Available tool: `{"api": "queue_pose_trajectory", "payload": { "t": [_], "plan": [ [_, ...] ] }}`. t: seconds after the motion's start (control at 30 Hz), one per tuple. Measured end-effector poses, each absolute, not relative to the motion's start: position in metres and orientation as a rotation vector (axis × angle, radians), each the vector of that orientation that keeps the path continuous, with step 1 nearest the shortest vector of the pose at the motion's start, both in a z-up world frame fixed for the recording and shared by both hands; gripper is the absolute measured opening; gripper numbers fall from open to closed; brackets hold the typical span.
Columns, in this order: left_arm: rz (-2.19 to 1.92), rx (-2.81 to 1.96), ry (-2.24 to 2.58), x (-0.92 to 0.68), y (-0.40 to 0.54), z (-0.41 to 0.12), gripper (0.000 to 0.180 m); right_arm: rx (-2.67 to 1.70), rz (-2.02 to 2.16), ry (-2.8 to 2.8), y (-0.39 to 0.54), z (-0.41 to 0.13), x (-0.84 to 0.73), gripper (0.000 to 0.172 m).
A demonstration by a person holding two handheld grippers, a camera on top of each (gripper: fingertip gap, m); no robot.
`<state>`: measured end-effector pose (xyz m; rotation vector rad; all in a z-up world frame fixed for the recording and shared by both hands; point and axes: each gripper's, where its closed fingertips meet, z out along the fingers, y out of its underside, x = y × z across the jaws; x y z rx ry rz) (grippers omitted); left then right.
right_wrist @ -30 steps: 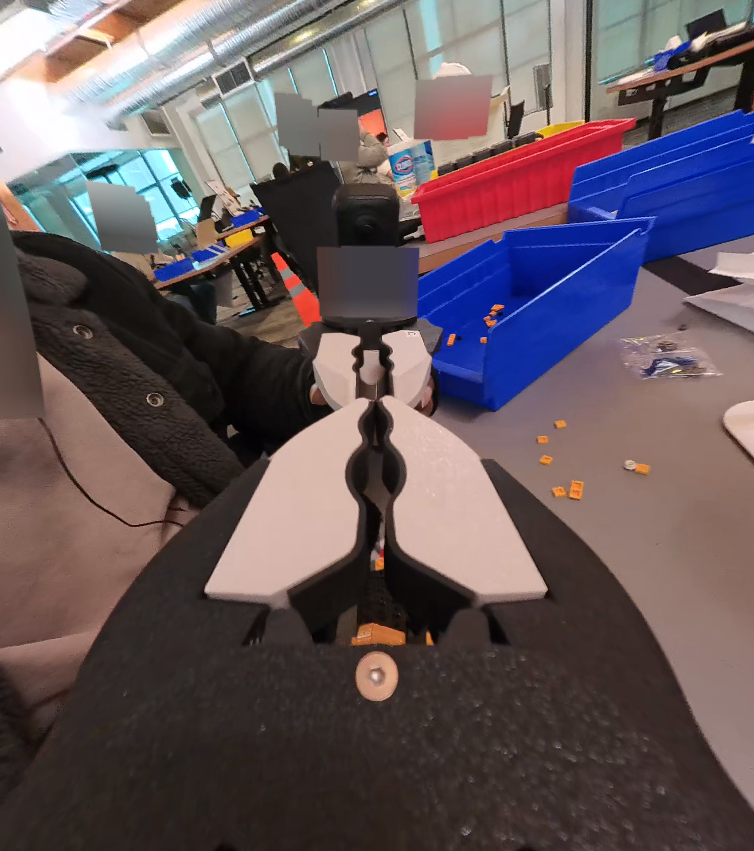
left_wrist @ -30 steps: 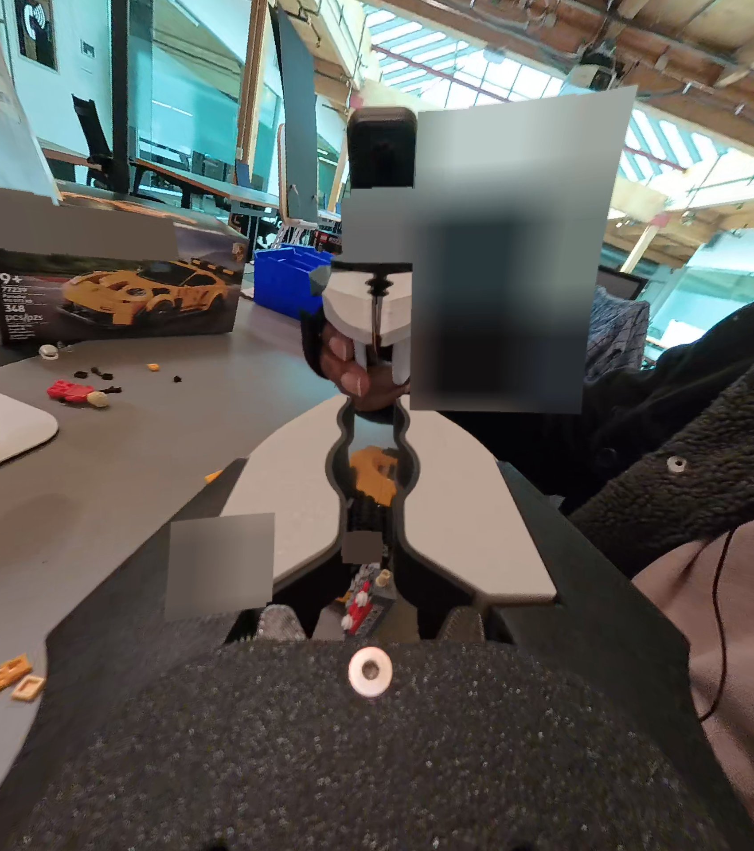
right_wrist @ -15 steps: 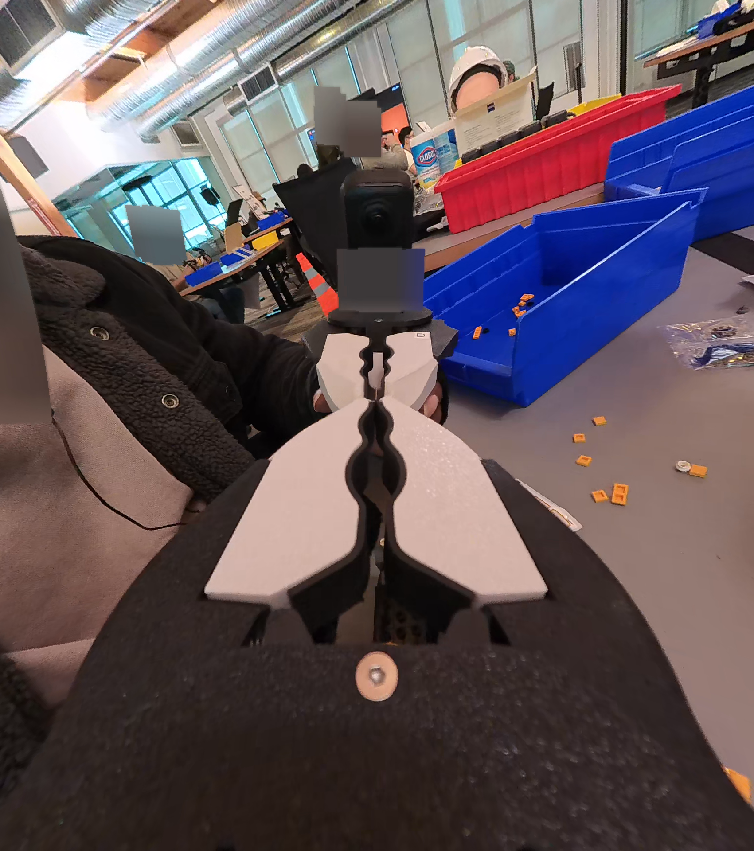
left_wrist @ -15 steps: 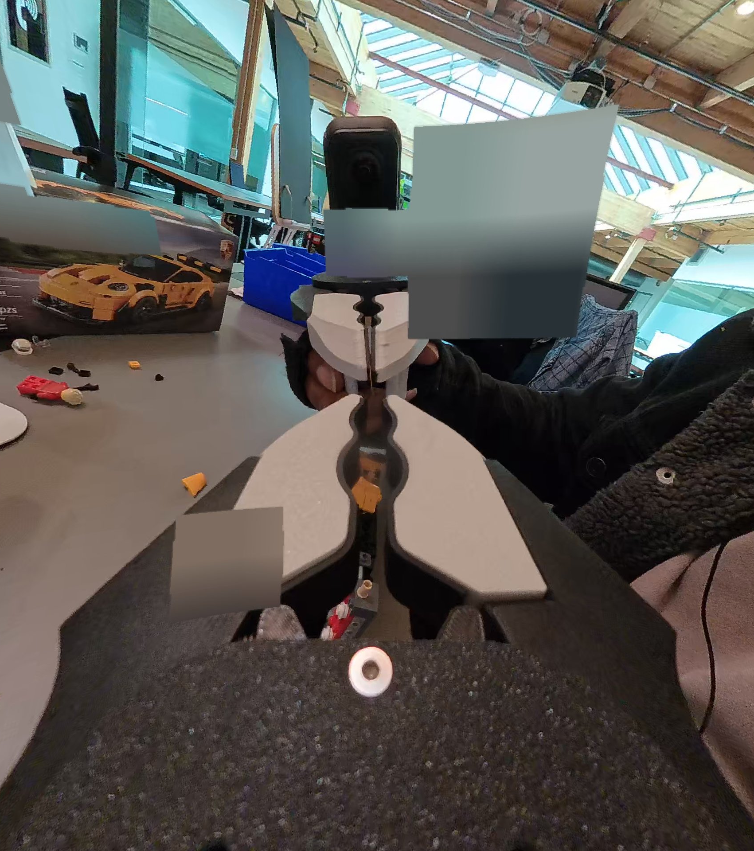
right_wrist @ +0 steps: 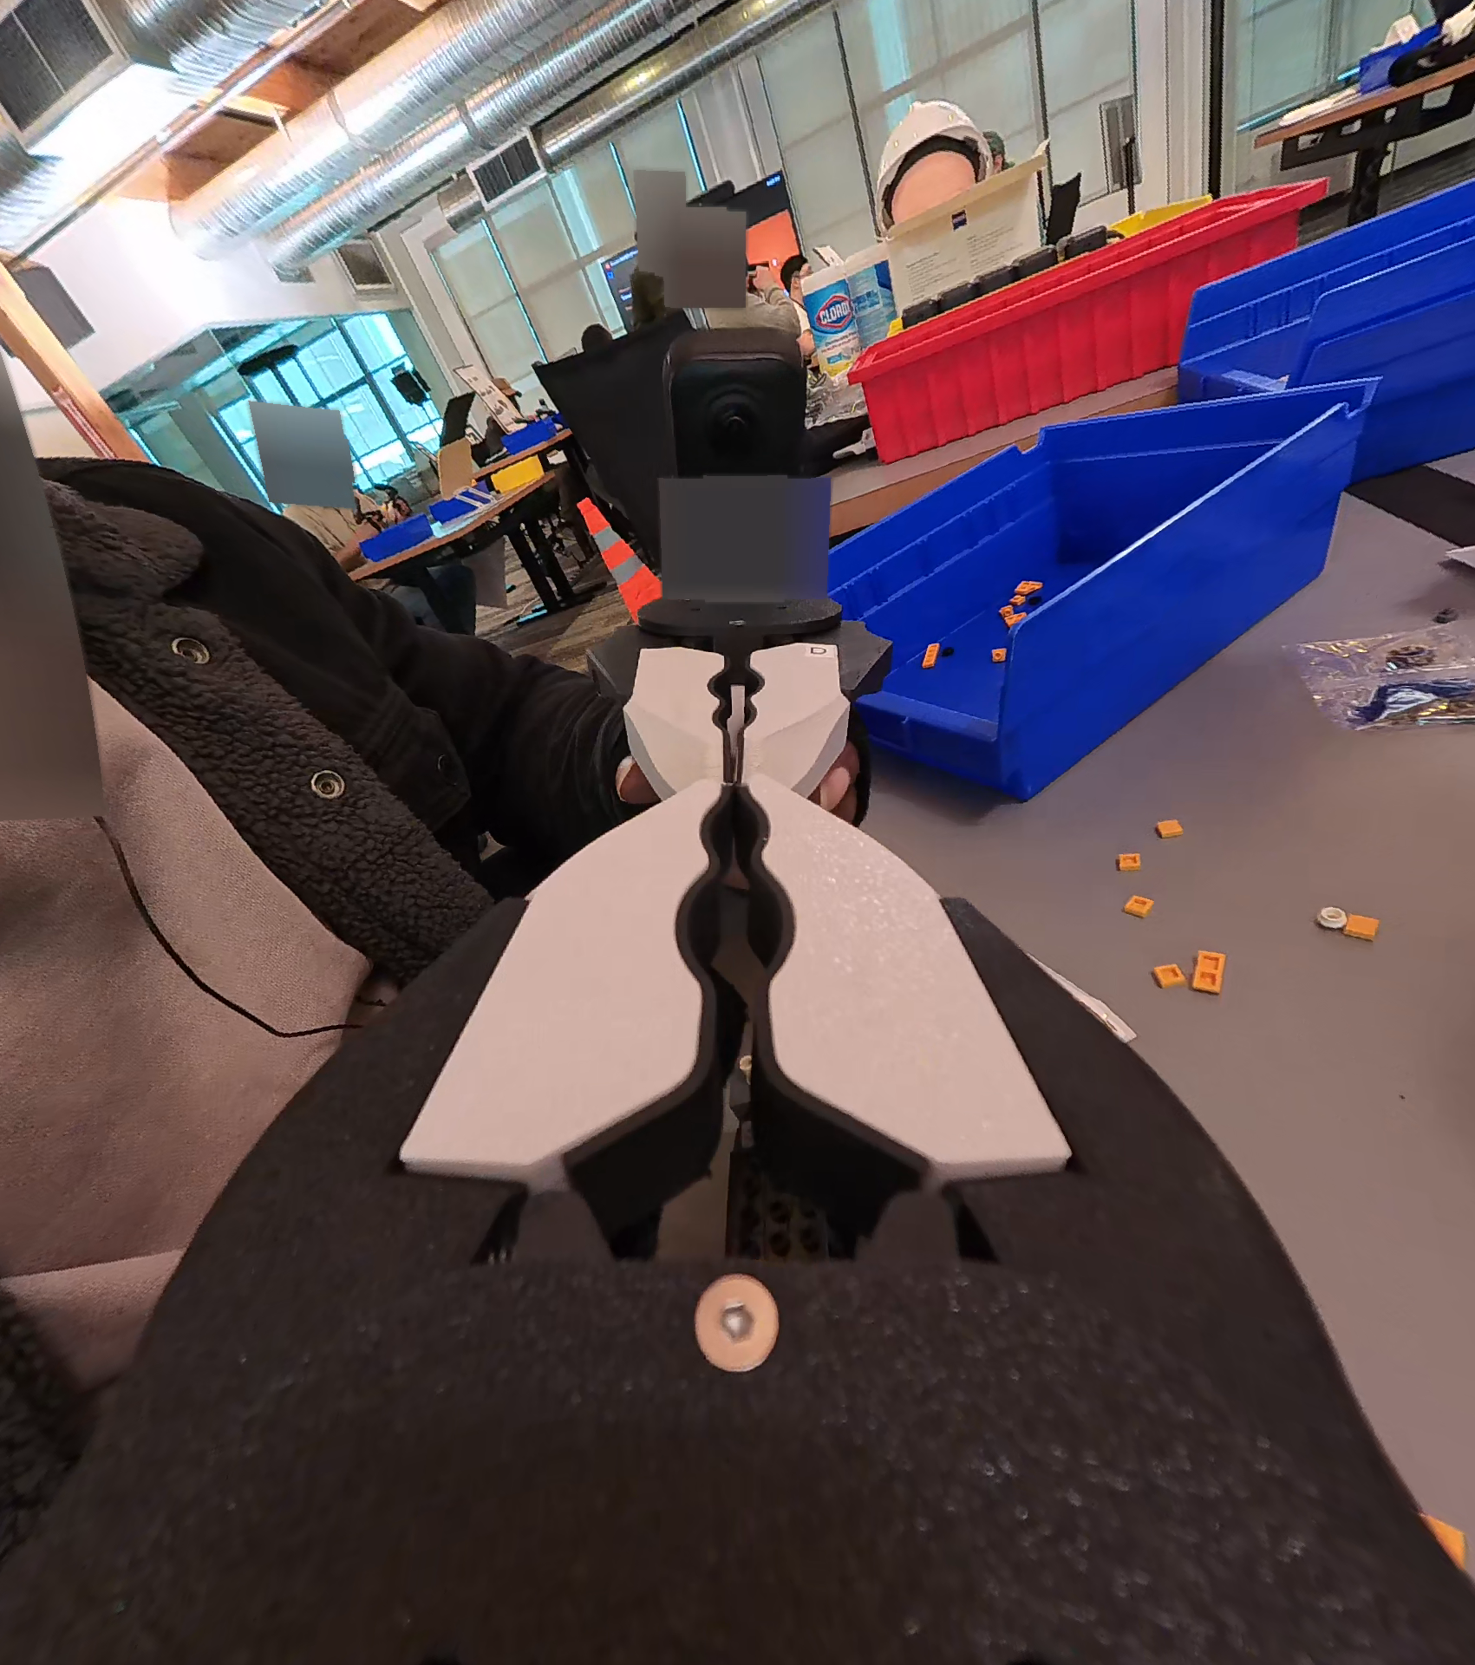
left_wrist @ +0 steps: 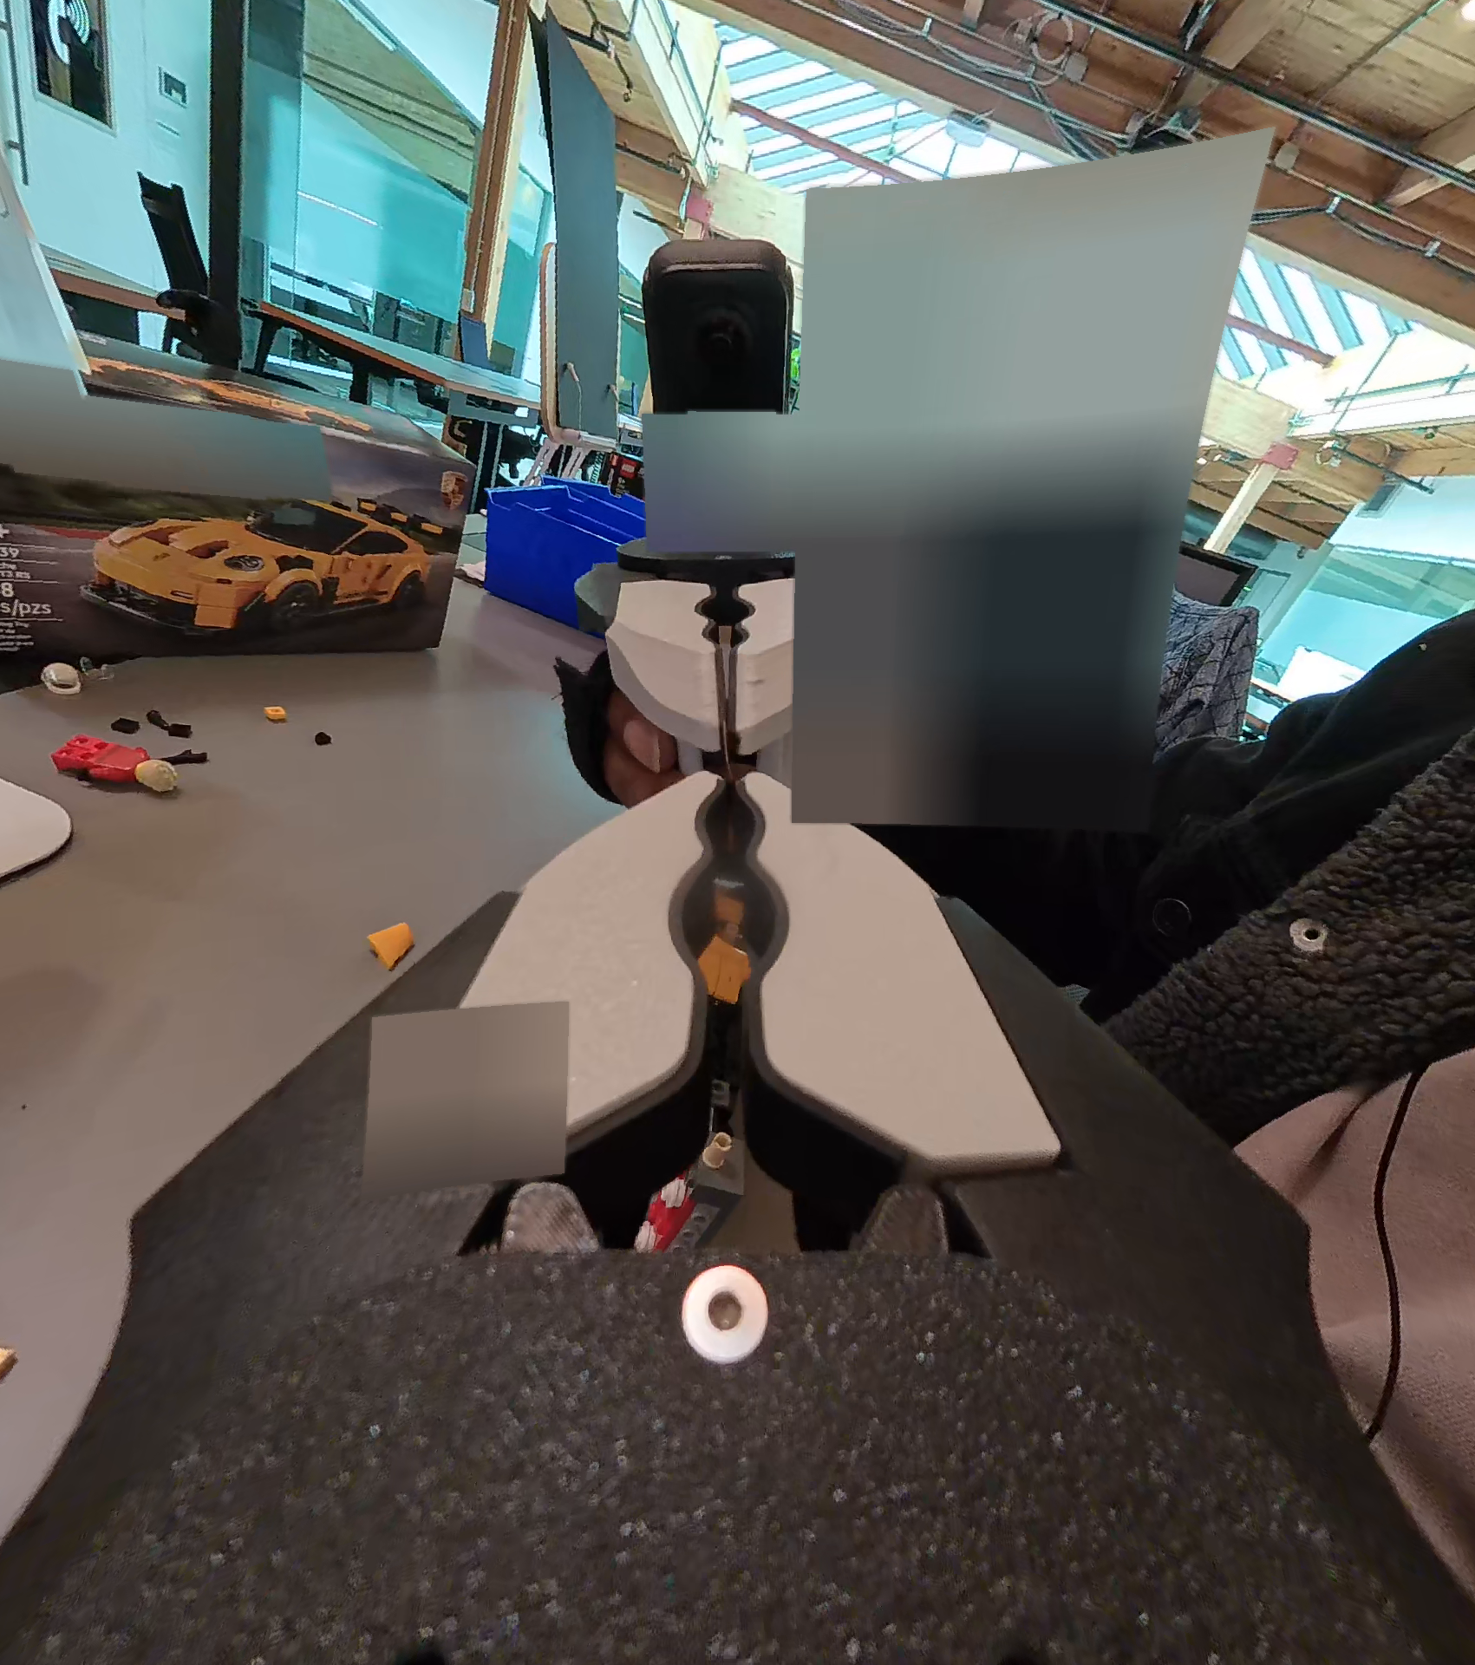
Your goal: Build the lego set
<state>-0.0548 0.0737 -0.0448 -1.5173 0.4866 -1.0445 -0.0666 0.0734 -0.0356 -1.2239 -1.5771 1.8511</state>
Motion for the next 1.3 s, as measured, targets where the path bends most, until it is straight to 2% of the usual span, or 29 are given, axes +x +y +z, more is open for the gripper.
{"api": "queue_pose_trajectory", "payload": {
  "t": [1.3],
  "plan": [
    [-1.118, -1.519, 0.459, -0.0599, 0.0733, -0.0421, 0.0, -1.23, 1.863, -1.583, 0.0738, -0.0378, -0.0659, 0.0]
  ]
}}
